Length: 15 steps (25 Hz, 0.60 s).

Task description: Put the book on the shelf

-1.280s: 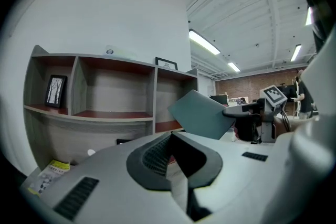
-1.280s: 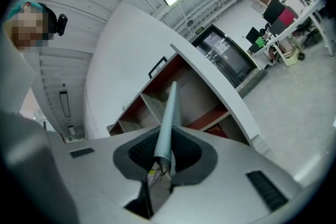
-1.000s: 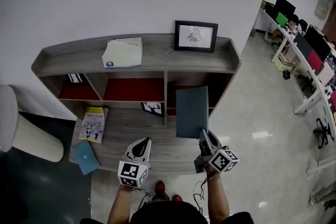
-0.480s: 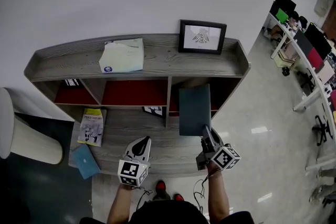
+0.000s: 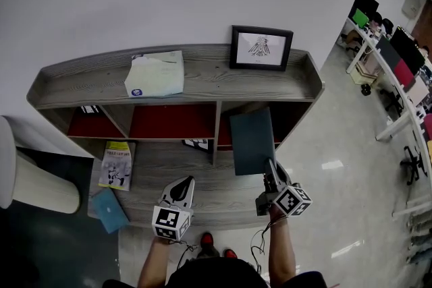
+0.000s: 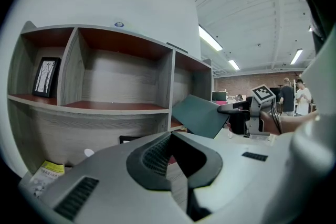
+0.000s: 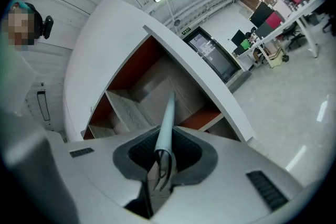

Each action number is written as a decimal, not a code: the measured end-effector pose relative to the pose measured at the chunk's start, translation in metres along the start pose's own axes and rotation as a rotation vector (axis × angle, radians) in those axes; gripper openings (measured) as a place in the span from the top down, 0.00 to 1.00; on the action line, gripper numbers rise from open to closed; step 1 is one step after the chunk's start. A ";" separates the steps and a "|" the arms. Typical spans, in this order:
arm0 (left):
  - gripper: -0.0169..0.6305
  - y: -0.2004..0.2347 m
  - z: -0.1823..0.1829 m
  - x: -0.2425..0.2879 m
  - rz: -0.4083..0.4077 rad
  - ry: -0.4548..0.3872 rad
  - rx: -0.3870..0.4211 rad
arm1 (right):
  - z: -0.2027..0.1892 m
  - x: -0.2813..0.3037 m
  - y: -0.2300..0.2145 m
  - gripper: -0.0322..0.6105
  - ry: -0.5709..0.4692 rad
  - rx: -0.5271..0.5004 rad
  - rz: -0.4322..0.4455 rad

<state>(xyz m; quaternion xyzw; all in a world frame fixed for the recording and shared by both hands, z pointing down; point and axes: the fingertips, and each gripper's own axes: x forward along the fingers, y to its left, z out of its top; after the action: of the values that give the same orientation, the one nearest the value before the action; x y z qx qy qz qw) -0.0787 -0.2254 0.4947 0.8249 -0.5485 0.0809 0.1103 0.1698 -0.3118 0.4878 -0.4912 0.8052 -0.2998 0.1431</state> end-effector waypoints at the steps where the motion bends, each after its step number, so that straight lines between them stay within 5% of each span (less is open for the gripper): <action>1: 0.97 0.001 0.000 0.000 0.000 0.001 -0.001 | 0.001 0.001 -0.002 0.84 -0.003 0.000 -0.008; 15: 0.97 0.014 -0.010 0.005 0.002 0.026 -0.008 | 0.005 0.014 -0.026 0.81 -0.013 -0.125 -0.145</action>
<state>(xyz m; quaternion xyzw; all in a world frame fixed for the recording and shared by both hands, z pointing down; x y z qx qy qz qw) -0.0899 -0.2328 0.5068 0.8228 -0.5481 0.0894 0.1208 0.1836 -0.3348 0.5009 -0.5579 0.7838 -0.2556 0.0953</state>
